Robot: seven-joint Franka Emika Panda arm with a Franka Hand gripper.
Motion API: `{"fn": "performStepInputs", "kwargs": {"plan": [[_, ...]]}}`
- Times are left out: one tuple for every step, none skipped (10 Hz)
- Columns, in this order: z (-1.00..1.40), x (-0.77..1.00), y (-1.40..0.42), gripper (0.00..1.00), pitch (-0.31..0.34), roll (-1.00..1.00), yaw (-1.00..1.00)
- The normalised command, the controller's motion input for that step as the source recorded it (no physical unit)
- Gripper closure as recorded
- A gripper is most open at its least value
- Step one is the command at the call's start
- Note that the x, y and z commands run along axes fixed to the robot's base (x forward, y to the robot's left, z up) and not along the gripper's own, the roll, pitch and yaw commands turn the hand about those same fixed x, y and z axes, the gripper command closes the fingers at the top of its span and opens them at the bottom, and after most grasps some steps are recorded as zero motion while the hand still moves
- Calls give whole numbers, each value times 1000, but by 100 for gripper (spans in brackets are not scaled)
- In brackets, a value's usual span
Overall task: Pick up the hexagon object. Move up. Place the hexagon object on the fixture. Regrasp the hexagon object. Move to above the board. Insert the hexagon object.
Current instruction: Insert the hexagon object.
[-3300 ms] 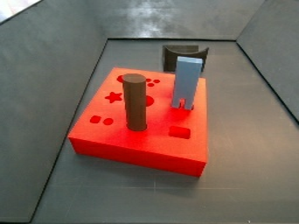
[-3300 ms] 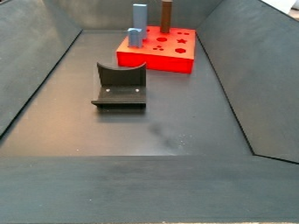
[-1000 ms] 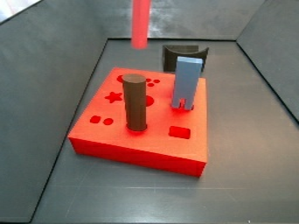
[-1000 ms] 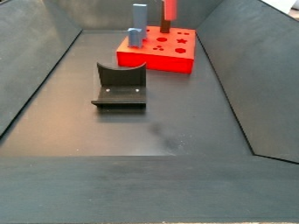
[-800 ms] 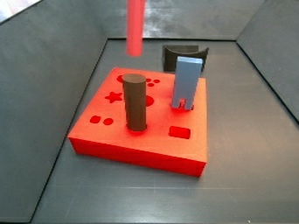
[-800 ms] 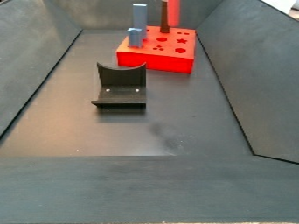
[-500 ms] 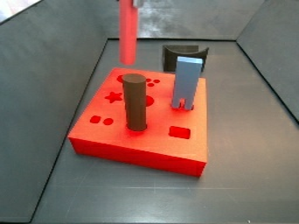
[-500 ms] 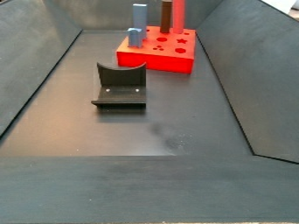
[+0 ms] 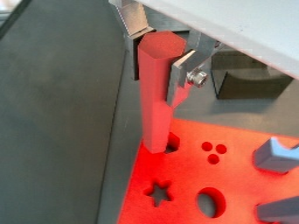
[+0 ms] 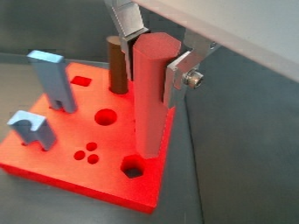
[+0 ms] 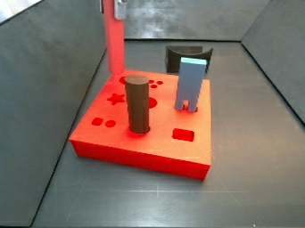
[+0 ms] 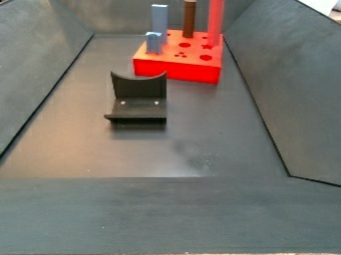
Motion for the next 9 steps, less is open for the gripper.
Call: {"fn": "performStepInputs", "kwargs": {"plan": [[-46,169,40,100,0,0,0],[-209,280,94,100,-13,16,0],[-277,260,200,100,-133,0,0],[-326,106,160,100,-163,63,89],[-274,0,26,100,-163,146,171],[-120,-37,0,100,-89,91,0],[-83,-109,0,100,-76,63,0],[-171,0,0,100,-139,41,0],[-140,17,54,100,-164,64,26]]}}
